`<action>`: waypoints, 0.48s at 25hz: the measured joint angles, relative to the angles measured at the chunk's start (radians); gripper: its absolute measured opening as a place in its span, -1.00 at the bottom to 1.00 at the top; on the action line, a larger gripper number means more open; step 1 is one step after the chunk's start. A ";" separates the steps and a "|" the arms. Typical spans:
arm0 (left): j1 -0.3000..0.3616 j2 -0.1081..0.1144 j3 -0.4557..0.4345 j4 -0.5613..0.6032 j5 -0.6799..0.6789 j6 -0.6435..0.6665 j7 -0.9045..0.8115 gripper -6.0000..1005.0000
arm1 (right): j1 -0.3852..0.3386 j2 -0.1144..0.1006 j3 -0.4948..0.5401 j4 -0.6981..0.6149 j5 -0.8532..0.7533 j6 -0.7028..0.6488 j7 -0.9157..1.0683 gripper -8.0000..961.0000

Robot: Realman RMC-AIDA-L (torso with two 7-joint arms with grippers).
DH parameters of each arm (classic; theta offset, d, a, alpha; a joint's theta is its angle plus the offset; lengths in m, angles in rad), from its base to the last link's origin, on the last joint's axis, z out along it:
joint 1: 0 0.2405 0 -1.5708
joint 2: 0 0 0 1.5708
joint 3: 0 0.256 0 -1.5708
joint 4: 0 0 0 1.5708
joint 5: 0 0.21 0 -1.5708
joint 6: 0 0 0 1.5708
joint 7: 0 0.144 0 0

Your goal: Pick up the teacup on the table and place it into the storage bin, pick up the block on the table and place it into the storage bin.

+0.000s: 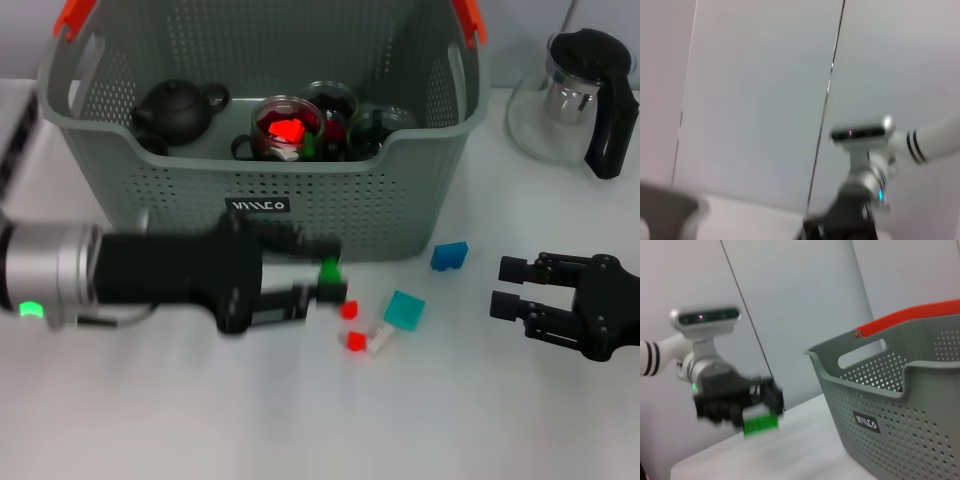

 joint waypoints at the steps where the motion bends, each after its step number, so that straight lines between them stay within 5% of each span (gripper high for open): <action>1: -0.014 0.003 -0.004 0.007 -0.022 0.006 -0.025 -0.20 | 0.000 0.000 0.000 0.000 0.000 0.000 -0.001 0.12; 7: -0.126 0.023 -0.051 0.071 -0.163 -0.021 -0.215 -0.18 | 0.001 0.006 0.000 0.002 -0.003 0.002 -0.002 0.12; 12: -0.196 0.047 -0.081 0.151 -0.219 -0.182 -0.422 -0.14 | 0.003 0.008 0.000 0.003 -0.003 0.007 -0.003 0.12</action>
